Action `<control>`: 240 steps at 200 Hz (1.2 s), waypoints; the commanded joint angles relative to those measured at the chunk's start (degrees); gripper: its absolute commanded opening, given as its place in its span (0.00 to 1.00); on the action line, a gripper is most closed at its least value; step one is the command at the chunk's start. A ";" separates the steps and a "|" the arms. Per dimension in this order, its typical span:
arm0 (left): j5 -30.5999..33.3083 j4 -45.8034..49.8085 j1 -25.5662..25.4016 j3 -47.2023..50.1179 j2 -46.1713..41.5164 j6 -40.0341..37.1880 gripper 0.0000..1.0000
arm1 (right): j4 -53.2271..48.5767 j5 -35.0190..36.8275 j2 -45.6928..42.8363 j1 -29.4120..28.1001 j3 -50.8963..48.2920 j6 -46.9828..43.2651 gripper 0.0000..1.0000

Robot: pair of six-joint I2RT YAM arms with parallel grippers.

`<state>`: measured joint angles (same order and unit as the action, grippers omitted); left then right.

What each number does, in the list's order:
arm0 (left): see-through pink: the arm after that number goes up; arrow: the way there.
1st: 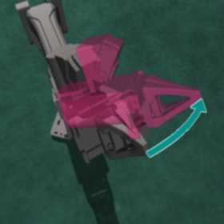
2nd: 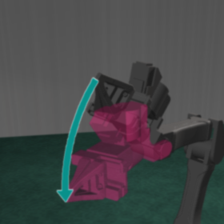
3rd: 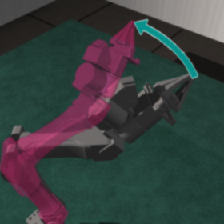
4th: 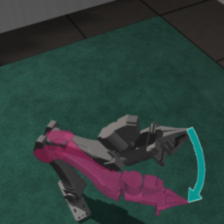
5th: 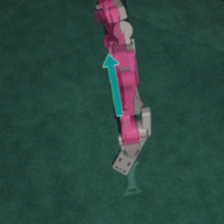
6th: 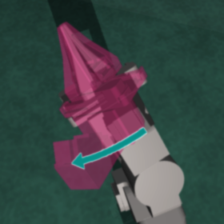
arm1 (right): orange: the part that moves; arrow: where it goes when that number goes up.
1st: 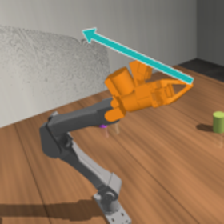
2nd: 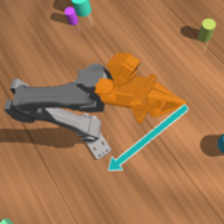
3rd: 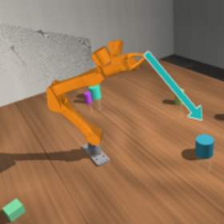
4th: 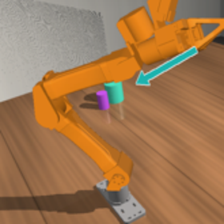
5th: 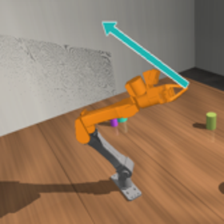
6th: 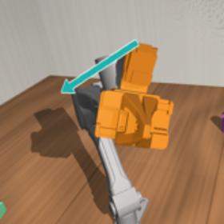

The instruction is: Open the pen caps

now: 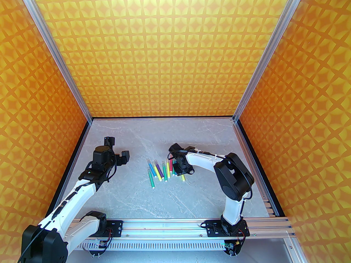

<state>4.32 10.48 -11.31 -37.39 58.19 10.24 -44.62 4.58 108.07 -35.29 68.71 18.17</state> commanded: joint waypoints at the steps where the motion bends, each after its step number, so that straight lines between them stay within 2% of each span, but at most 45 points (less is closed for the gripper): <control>1: -1.14 -0.57 -0.55 1.15 -0.85 -0.41 0.99 | 1.14 2.19 5.33 -0.15 -1.38 -0.33 0.27; 46: -1.14 -0.18 -0.56 1.09 -1.07 -0.40 0.99 | 2.08 2.02 7.19 -0.09 -1.48 -0.29 0.26; 108: -1.09 -0.01 -0.56 1.09 -1.37 -0.23 0.99 | 2.50 3.03 6.85 0.04 -2.36 0.02 0.16; 163: -2.24 -0.20 -0.60 1.07 -0.98 1.38 0.99 | 2.55 5.35 -1.00 0.18 -4.43 -0.95 0.09; 208: -2.61 -0.20 -1.05 1.34 -0.76 4.02 0.99 | 5.96 4.60 -8.78 0.22 -6.51 -3.29 0.01; 240: -6.25 -1.33 -1.77 1.22 0.24 6.72 0.99 | 9.06 1.93 -13.06 0.22 -8.27 -6.22 0.00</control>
<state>2.11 10.44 -12.08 -36.80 57.67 13.89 -39.57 7.46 99.24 -35.22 61.93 15.31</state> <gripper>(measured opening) 0.992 0.158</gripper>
